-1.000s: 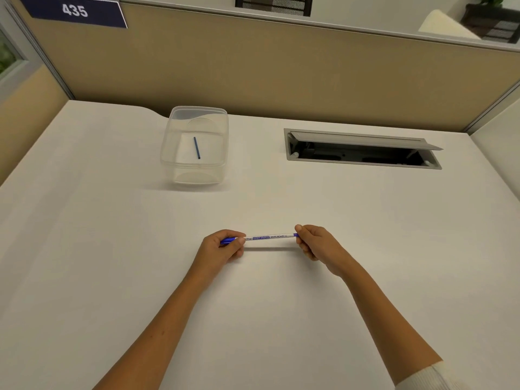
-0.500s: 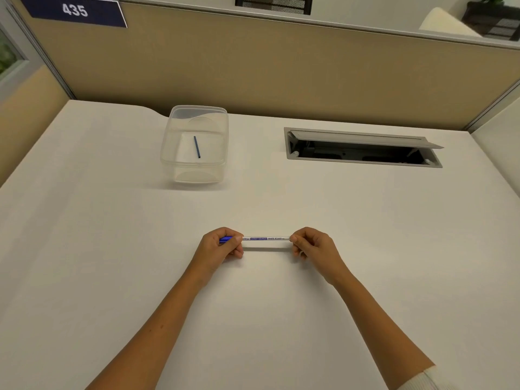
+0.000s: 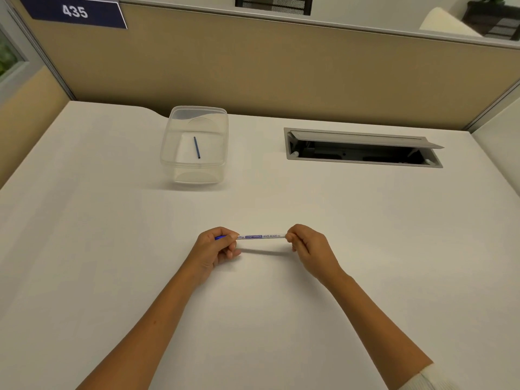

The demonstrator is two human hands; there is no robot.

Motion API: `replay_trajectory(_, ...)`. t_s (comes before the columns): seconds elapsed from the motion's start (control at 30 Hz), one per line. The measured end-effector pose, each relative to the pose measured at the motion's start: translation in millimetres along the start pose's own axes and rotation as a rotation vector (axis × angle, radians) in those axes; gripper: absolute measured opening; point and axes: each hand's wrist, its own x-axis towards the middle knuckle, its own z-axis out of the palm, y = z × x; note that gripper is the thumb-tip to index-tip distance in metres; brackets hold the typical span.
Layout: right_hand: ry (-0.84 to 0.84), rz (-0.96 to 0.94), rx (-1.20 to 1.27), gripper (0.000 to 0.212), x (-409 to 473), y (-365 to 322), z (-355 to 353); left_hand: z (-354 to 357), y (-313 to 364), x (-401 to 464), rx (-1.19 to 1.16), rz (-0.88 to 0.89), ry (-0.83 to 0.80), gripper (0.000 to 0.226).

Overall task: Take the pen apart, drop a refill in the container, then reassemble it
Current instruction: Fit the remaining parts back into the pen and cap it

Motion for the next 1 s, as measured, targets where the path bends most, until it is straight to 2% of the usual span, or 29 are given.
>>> replay_trajectory(0.07, 0.015, -0.027, -0.036, 0.019, -2, 2, 1, 0, 0, 0, 0.003, 0.007, -0.003, 0.013)
replay_trajectory(0.1, -0.010, 0.025, 0.010, 0.020, -2, 3, 1, 0, 0, 0, 0.012, 0.019, -0.001, 0.014)
replay_trajectory(0.23, -0.221, 0.433, 0.446, 0.037, 3, 5, -5, 2, -2, -1, 0.109, 0.077, -0.012, 0.010)
replay_trajectory(0.3, -0.274, 0.526, 0.547, 0.036, 4, 5, -7, 3, -3, -2, 0.147, 0.095, -0.015, 0.009)
replay_trajectory(0.37, -0.231, 0.469, 0.472, 0.035, 4, 4, -5, 3, -3, -3, 0.145, 0.093, -0.005, 0.009)
replay_trajectory(0.6, -0.009, -0.025, -0.008, 0.019, -3, 15, 1, 3, 1, 1, 0.053, 0.006, 0.000, 0.015)
replay_trajectory(0.67, -0.005, -0.054, -0.078, 0.015, -5, 20, 3, 3, 0, 1, 0.064, 0.000, -0.002, 0.016)
replay_trajectory(0.73, -0.054, 0.061, 0.010, 0.016, -6, 22, 4, 3, 0, 1, 0.089, 0.001, -0.003, 0.017)
replay_trajectory(0.9, -0.219, 0.466, 0.445, 0.037, 2, 15, -4, 5, -2, 2, 0.131, 0.006, 0.022, 0.013)
replay_trajectory(1.0, -0.318, 0.654, 0.588, 0.037, 9, 8, -8, 6, -3, 1, 0.148, 0.008, 0.037, 0.012)
